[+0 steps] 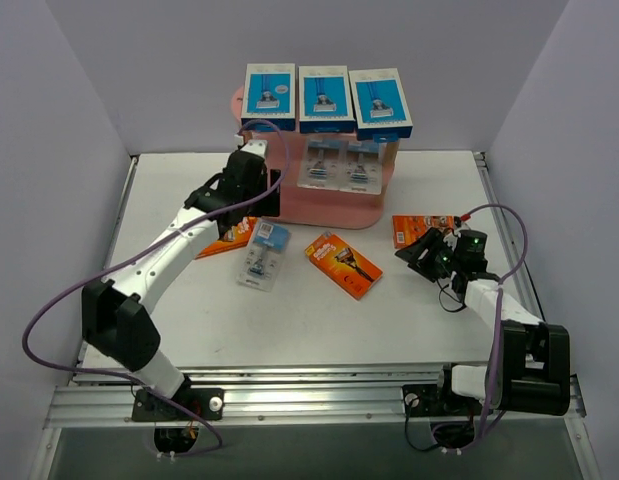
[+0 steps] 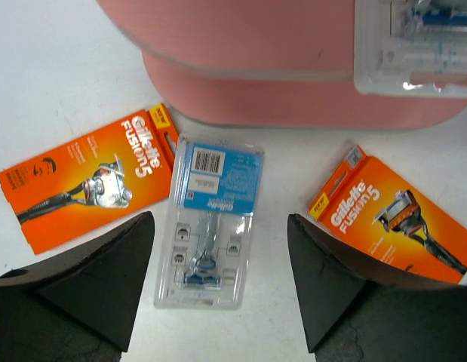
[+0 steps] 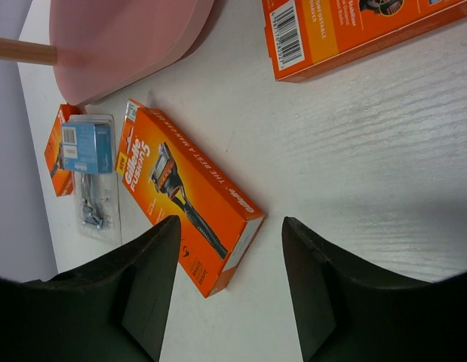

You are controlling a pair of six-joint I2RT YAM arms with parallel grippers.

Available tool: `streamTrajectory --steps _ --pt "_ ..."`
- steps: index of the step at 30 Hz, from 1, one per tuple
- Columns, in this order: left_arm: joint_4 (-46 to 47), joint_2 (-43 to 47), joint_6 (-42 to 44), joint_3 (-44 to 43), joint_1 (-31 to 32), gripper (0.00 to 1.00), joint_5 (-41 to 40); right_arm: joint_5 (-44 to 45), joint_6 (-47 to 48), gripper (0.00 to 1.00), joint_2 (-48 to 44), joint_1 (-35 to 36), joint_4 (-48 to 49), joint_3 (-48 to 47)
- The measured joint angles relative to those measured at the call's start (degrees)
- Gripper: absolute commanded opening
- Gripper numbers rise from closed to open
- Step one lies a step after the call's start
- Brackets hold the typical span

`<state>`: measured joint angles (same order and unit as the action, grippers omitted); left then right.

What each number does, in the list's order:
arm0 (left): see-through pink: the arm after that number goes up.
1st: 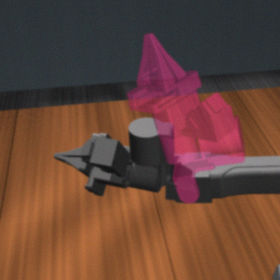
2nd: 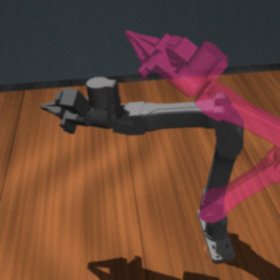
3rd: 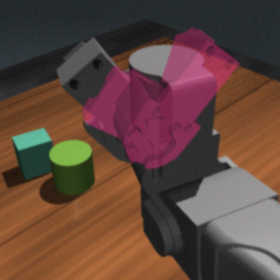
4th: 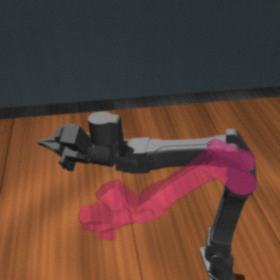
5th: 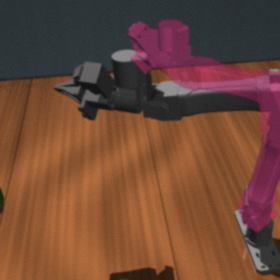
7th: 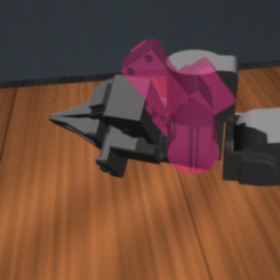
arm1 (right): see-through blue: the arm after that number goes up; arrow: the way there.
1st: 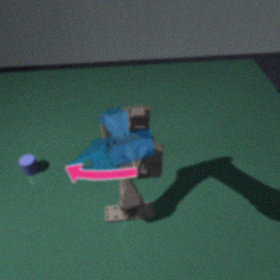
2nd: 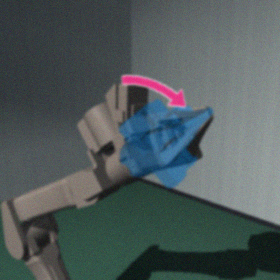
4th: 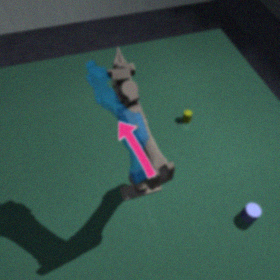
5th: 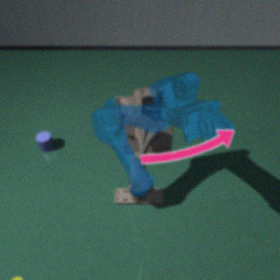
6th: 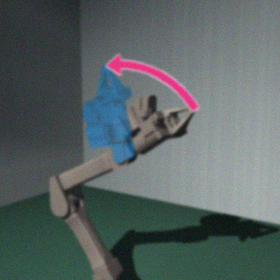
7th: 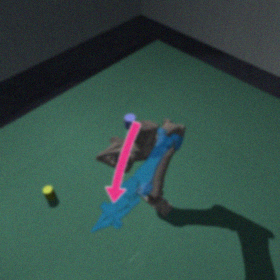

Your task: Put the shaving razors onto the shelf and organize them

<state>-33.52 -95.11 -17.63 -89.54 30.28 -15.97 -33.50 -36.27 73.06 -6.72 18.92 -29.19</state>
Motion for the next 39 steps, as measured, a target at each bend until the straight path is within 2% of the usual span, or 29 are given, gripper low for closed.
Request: streamTrajectory --steps 10,15,21,34,39 --pt "2.2 17.8 -2.7 20.0 0.6 0.82 1.2 0.1 0.3 0.51 -7.3 0.0 -3.6 0.4" --pt "3.8 19.3 -6.1 30.0 1.6 0.82 2.0 0.1 0.3 0.51 -11.8 0.0 -4.9 2.2" --pt "6.2 20.9 -14.3 38.3 1.1 0.82 4.5 0.1 0.2 0.51 -13.2 0.0 -7.5 3.1" --pt "20.2 34.7 -27.8 57.2 -12.7 0.81 14.8 -0.1 1.3 0.51 -13.8 0.0 -11.1 3.3" --pt "30.3 35.5 -31.5 63.8 -20.1 0.81 22.8 -0.5 1.9 0.51 -13.8 0.0 -11.4 3.3"
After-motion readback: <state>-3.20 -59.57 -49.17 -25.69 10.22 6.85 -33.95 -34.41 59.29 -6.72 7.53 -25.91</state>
